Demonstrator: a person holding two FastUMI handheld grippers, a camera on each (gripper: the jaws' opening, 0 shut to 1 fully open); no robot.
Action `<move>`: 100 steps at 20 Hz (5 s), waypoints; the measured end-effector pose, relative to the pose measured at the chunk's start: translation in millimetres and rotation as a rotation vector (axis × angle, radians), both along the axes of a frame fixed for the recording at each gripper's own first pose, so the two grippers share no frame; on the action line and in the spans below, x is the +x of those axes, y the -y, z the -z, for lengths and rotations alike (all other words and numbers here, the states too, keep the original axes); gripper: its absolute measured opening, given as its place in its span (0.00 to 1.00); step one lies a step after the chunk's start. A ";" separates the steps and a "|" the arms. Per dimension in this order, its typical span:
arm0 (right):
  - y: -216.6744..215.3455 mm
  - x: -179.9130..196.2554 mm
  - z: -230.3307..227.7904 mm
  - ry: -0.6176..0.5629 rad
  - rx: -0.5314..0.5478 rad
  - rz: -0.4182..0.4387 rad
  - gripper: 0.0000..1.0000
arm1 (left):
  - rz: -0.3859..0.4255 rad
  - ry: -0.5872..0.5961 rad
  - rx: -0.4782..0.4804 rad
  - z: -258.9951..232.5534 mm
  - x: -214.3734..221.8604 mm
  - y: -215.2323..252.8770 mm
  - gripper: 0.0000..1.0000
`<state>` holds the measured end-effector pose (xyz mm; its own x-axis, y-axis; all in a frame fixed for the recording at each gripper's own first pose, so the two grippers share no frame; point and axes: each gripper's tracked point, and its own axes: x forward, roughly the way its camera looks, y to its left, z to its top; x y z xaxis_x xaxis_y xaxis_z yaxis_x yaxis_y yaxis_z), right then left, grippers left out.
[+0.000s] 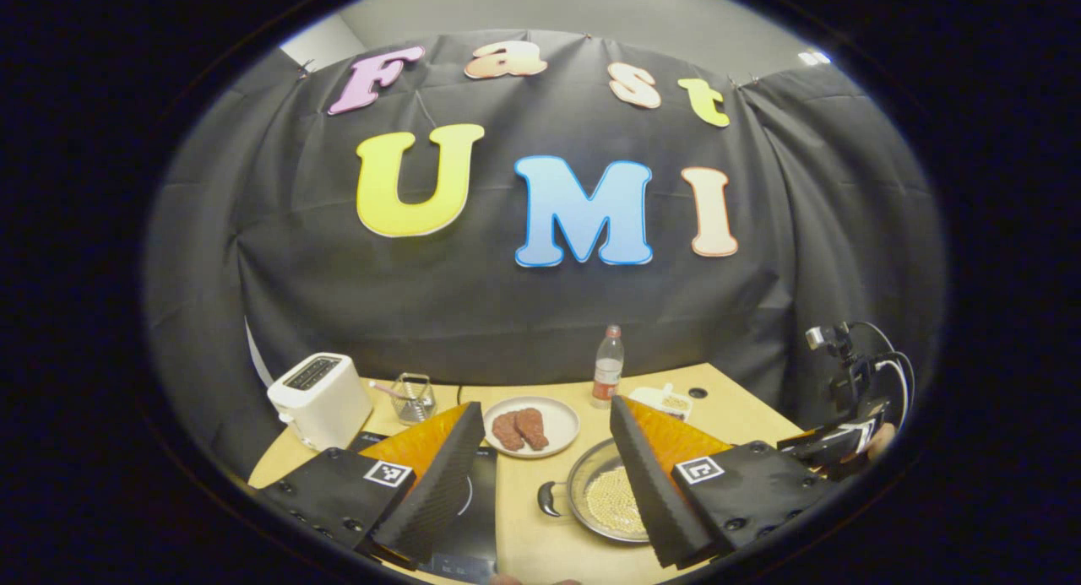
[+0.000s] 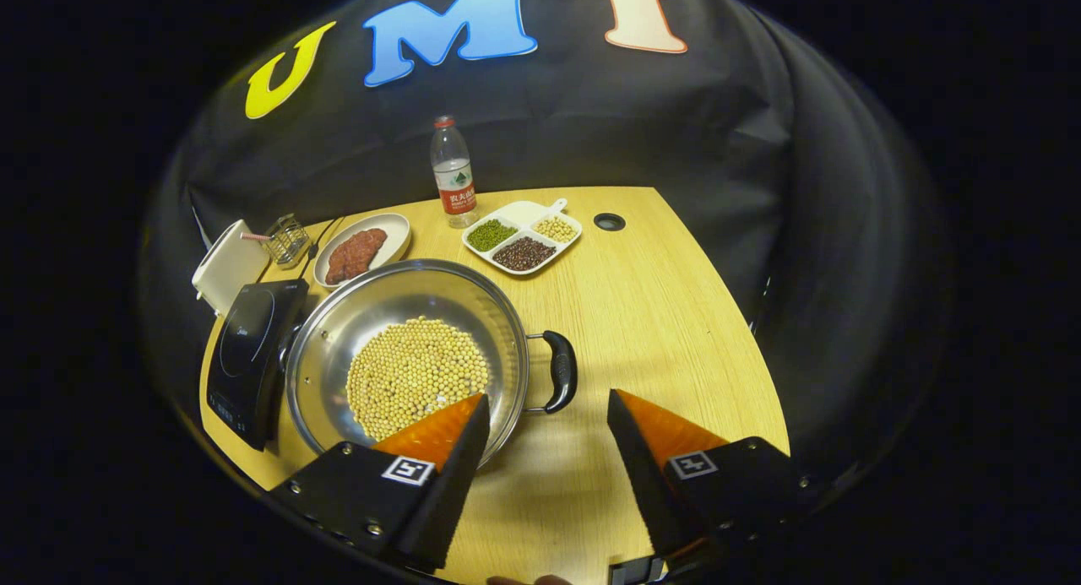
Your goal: First push the handle of the pot to place it horizontally, then grasp the pot with both hands and set it on the induction cooktop.
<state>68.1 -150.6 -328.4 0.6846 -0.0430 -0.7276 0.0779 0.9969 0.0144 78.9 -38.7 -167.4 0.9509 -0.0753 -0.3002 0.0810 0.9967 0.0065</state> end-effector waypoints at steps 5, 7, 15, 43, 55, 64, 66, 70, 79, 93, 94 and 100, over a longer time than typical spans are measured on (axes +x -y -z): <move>-2.1 6.0 -1.9 0.059 0.012 -0.009 0.88 | 0.031 -0.151 -0.013 70.4 7.4 12.2 0.95; -1.0 10.3 0.9 0.057 0.008 -0.017 0.87 | 0.045 -0.212 -0.003 96.8 13.2 17.2 0.98; 3.8 43.7 26.9 0.026 -0.008 -0.056 0.87 | 0.026 -0.405 0.052 195.8 37.6 20.4 0.98; -15.8 43.1 52.4 -0.097 0.001 0.037 0.49 | 0.101 -0.555 0.126 257.0 56.3 -2.5 0.60; -69.5 8.2 1.2 -0.074 -0.008 0.035 0.49 | 0.097 -0.552 0.090 199.5 20.9 -55.2 0.63; -129.9 9.7 -20.7 -0.056 -0.010 -0.003 0.49 | 0.063 -0.559 0.078 172.4 13.0 -120.1 0.59; -145.6 13.9 -23.1 -0.054 -0.011 -0.015 0.49 | 0.052 -0.559 0.076 170.5 14.0 -136.7 0.62; -174.6 22.8 -22.3 -0.059 -0.014 -0.038 0.49 | 0.020 -0.575 0.065 170.6 14.7 -170.7 0.65; -224.0 36.4 -15.2 -0.084 -0.008 -0.060 0.49 | 0.003 -0.596 0.065 177.9 17.9 -225.8 0.62; -284.6 54.9 -1.0 -0.105 0.031 -0.098 0.49 | -0.034 -0.606 0.071 185.6 25.7 -292.0 0.59; -288.8 57.1 -0.4 -0.106 0.032 -0.101 0.49 | -0.037 -0.608 0.069 187.1 28.1 -297.1 0.59; -318.9 71.8 5.6 -0.102 0.042 -0.111 0.49 | -0.055 -0.616 0.061 192.1 37.7 -329.6 0.59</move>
